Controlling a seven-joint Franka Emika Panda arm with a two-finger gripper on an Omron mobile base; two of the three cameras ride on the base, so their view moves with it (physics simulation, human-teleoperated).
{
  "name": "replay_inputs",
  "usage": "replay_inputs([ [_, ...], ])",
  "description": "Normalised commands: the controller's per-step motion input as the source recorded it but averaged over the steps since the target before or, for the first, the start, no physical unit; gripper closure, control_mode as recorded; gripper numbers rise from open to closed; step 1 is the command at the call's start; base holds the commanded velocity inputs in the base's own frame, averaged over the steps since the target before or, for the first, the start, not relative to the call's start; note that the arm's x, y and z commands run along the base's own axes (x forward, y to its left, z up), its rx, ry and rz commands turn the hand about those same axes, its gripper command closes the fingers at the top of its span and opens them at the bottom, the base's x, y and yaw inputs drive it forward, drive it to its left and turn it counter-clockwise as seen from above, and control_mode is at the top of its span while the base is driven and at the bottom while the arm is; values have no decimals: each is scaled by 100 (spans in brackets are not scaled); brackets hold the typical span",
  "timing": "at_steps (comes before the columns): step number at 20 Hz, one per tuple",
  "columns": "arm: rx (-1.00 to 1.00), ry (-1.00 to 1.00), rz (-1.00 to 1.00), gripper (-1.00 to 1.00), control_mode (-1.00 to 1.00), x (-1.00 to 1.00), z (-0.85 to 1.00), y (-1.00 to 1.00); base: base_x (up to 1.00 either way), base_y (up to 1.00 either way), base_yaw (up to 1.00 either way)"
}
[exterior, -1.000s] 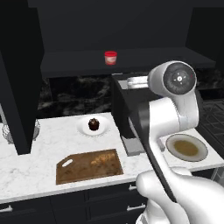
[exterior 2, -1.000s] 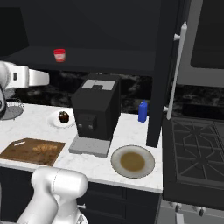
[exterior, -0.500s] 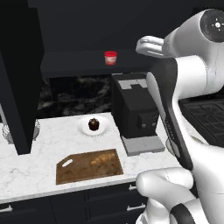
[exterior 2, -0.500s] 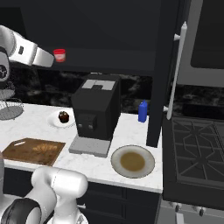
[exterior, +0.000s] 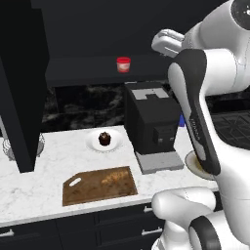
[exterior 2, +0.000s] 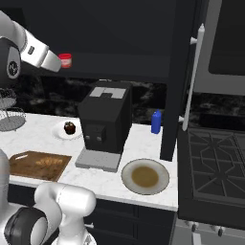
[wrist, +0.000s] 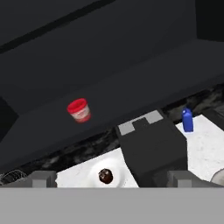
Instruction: From the different types of pastries on the counter, select a croissant and place it on the cutting board. Then retrieve a jar of jam from the cabinet and place it alongside the croissant on the cutting board.
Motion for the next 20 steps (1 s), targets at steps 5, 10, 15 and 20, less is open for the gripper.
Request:
replay_inputs([
  [5,-19,-14,15,-100,-100,50,-46,10,0,0,0],
  [10,-18,-41,11,-100,-100,2,0,11,0,0,0],
  [15,1,3,8,-100,-100,27,2,14,0,0,0],
  [20,15,42,1,-100,-100,40,57,1,0,0,0],
])
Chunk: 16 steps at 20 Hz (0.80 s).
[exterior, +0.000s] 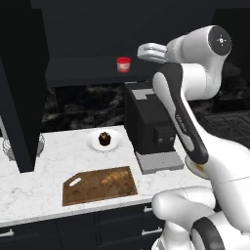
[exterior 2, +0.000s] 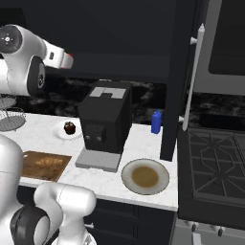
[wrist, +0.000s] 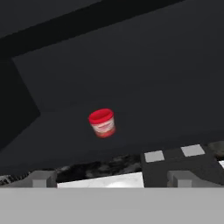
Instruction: From the different types of pastries on the counter, select a croissant and place it on the cutting board. Then retrieve a jar of jam from the cabinet and place it alongside the croissant on the cutting board.
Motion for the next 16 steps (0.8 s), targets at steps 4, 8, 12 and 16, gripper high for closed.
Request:
replay_inputs([
  [4,9,30,0,-100,-100,18,66,0,0,0,0],
  [8,-1,11,0,-100,-100,16,4,0,0,0,0],
  [12,-16,-3,0,-100,-100,4,-45,0,0,0,0],
  [16,-25,-14,3,-100,-100,0,-61,8,0,0,0],
])
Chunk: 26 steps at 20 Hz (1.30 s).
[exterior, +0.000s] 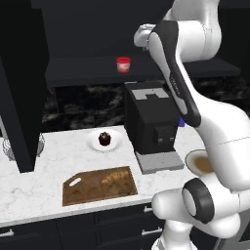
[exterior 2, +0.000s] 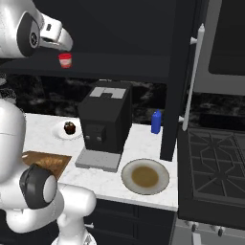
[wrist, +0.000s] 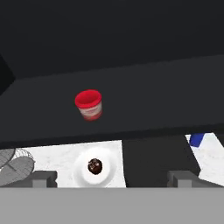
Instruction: From the different types of pastries on the counter, select a croissant and place it on the cutting board. Then retrieve a jar of jam from the cabinet and place it alongside the croissant on the cutting board.
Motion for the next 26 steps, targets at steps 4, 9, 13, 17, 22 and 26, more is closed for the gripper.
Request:
replay_inputs([
  [4,-20,-4,6,-100,-100,28,-34,27,0,0,0],
  [9,-7,15,3,-100,-100,73,-8,23,0,0,0],
  [13,0,28,0,-100,-100,80,-2,7,0,0,0],
  [17,-1,12,1,-100,-100,44,-6,8,0,0,0],
  [22,-6,2,0,-100,-100,7,-4,20,0,0,0],
  [26,-9,0,1,-100,-100,-9,-31,26,0,0,0],
])
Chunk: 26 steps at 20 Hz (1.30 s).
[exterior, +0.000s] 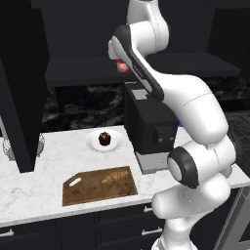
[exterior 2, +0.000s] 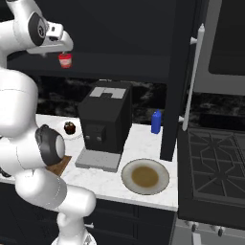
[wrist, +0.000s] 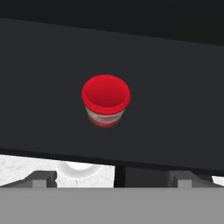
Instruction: From the different types of pastries on the counter, select a croissant and place it on the cutting board. Then retrieve a jar of jam from the cabinet and place it alongside the croissant on the cutting board.
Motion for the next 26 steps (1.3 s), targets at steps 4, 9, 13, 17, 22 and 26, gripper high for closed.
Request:
replay_inputs([
  [4,-4,-5,0,-100,-100,-3,-16,6,0,0,0],
  [9,0,-8,0,-100,-100,-3,0,-3,0,0,0],
  [13,0,-14,0,-100,-100,-31,-28,0,0,0,0],
  [17,0,-24,0,-100,-100,-59,-35,0,0,0,0],
  [22,0,-17,1,-100,-100,-22,-30,-9,0,0,0],
  [26,8,-1,0,-100,-100,21,0,-30,0,0,0],
])
